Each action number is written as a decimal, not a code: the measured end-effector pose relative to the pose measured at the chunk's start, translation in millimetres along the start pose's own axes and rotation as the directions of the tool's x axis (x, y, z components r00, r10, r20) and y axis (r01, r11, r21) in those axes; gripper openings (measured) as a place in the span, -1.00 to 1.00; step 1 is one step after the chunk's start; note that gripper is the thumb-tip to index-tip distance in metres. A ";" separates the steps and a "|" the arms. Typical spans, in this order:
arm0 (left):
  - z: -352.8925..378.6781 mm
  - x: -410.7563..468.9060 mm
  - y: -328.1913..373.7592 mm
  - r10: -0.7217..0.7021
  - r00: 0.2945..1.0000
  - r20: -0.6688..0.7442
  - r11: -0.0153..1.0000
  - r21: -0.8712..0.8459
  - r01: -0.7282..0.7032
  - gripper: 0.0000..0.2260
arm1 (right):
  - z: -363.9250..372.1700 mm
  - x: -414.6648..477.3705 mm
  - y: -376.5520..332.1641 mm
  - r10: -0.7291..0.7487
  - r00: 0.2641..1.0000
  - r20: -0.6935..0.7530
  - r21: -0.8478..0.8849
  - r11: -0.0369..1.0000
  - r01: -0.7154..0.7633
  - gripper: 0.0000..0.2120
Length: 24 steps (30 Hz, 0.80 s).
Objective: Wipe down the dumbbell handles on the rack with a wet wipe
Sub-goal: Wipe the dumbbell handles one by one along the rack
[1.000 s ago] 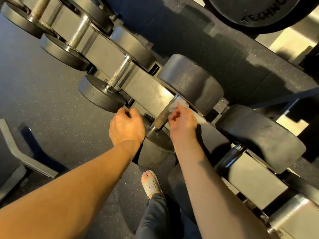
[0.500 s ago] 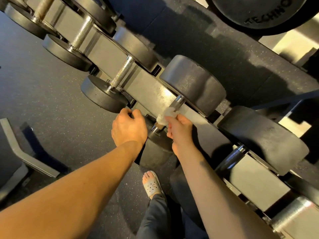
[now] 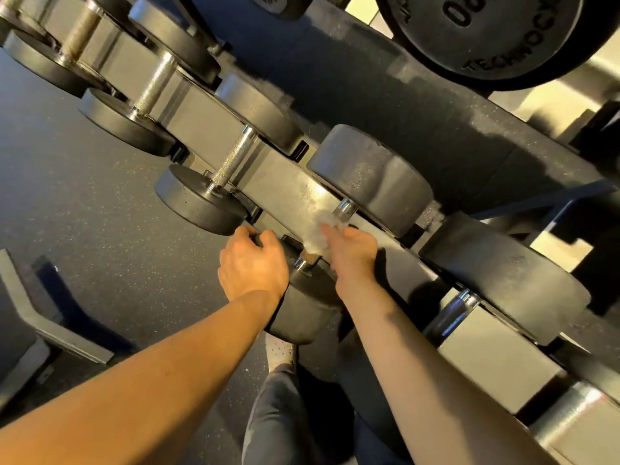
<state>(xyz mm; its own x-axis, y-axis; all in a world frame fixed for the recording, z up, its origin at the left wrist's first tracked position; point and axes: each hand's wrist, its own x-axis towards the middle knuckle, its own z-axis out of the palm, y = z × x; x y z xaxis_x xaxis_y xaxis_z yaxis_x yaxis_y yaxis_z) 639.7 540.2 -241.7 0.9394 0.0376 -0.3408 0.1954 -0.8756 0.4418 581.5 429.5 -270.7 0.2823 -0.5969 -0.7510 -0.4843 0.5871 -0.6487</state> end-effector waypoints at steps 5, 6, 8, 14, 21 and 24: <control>-3.0 3.9 1.0 0.007 0.997 0.082 0.999 0.040 -0.010 -0.59 | 4.3 3.4 -13.6 -0.004 0.995 -0.098 0.280 0.959 0.031 -0.74; -4.0 4.2 1.2 0.015 0.995 0.103 0.998 0.063 -0.021 -0.62 | 7.3 -2.0 -6.8 -0.012 0.995 -0.097 0.239 0.970 0.035 -0.71; -6.9 6.4 0.2 0.061 0.985 0.161 0.990 0.115 -0.080 -0.66 | 9.4 -13.0 4.5 0.003 0.999 -0.044 0.111 0.994 0.002 -0.73; -23.4 68.4 -2.0 0.252 0.868 0.427 0.902 0.221 -0.371 -0.74 | -0.9 -15.9 -5.2 0.000 1.000 0.004 -0.115 0.993 0.000 -0.86; -21.0 49.0 27.4 0.591 0.567 0.574 0.788 -0.261 -0.557 -0.77 | 5.5 -26.4 -22.2 0.015 0.997 -0.078 -0.027 0.999 -0.018 -0.82; -7.2 40.3 33.4 0.571 0.518 0.637 0.797 -0.281 -0.534 -0.65 | 3.0 -30.7 -30.9 -0.010 1.000 0.008 -0.012 1.000 0.010 -0.88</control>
<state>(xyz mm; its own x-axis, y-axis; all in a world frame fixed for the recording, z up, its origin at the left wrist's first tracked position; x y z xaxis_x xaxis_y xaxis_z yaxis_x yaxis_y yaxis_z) 686.2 515.9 -234.7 0.4188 -0.7874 -0.4523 -0.2665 -0.5827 0.7677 590.3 431.3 -228.0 0.2940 -0.5980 -0.7456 -0.4916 0.5744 -0.6545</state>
